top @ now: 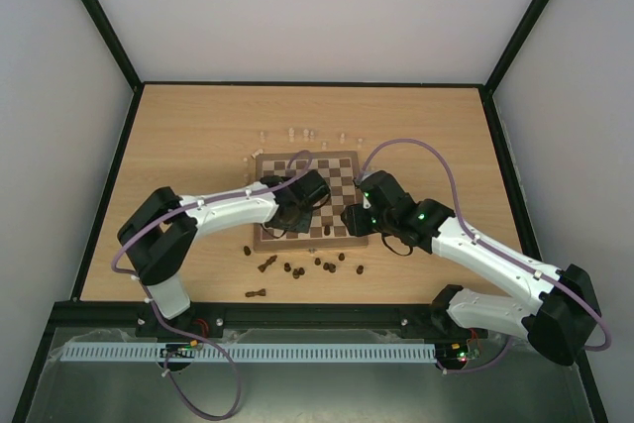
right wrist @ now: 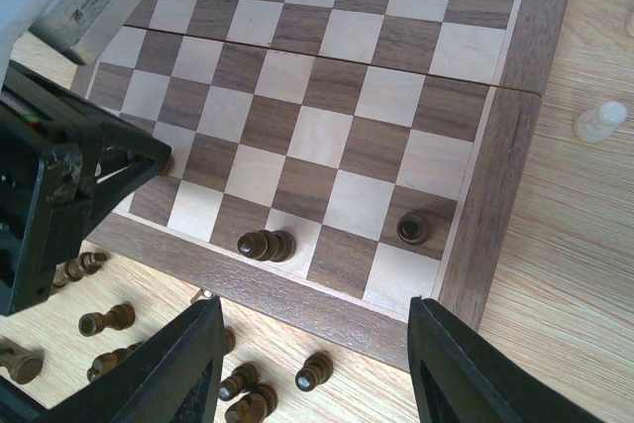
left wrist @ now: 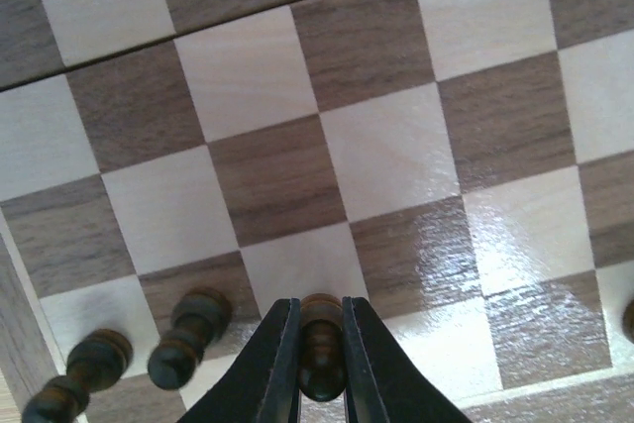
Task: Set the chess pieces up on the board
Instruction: Place the chess piece on the chessboard.
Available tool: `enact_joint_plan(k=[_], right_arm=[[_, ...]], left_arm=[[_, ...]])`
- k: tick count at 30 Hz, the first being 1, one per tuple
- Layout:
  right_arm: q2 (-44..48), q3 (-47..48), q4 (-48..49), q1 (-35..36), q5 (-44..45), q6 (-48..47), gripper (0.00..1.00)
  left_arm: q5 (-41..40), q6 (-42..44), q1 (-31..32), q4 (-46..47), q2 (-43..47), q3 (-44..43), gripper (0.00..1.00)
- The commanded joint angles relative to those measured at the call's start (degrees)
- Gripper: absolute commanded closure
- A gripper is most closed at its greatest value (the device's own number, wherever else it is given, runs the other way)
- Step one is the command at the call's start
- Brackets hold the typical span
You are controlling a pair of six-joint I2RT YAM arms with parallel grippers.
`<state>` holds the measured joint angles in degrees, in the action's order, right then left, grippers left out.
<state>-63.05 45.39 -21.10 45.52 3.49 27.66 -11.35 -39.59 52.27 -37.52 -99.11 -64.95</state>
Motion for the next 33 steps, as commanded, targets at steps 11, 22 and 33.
enact_joint_plan(k=[11, 22, 33], right_arm=[[0.39, -0.87, -1.13, 0.42, 0.16, 0.19, 0.48], [0.45, -0.83, -1.08, 0.36, 0.1, 0.24, 0.48], [0.64, -0.74, -1.2, 0.43, 0.38, 0.2, 0.48]], left_arm=[[0.32, 2.21, -1.56, 1.2, -1.79, -0.88, 0.86], [-1.4, 1.82, -1.66, 0.09, -0.59, -1.76, 0.74], [-5.35, -0.85, 1.65, -6.24, 5.84, -5.12, 0.66]])
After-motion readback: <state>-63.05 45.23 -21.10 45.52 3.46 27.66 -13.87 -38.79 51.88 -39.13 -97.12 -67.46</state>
